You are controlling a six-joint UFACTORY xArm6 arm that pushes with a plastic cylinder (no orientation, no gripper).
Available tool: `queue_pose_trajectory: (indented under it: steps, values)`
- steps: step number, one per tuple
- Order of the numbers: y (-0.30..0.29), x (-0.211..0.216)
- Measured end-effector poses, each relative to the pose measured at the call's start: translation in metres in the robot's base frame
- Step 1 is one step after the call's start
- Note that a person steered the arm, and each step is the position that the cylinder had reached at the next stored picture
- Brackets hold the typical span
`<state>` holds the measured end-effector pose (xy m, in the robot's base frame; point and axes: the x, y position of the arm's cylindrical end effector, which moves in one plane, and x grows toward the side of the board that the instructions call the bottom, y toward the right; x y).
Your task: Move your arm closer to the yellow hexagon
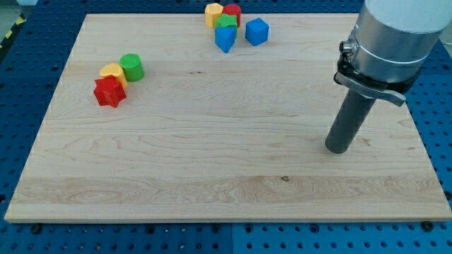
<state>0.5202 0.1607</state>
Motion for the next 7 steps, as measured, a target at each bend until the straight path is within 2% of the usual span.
queue_pose_trajectory:
  steps: [1,3,7]
  values:
    - [0.000,-0.003]
    - [-0.067,-0.041]
    - [-0.225,-0.178]
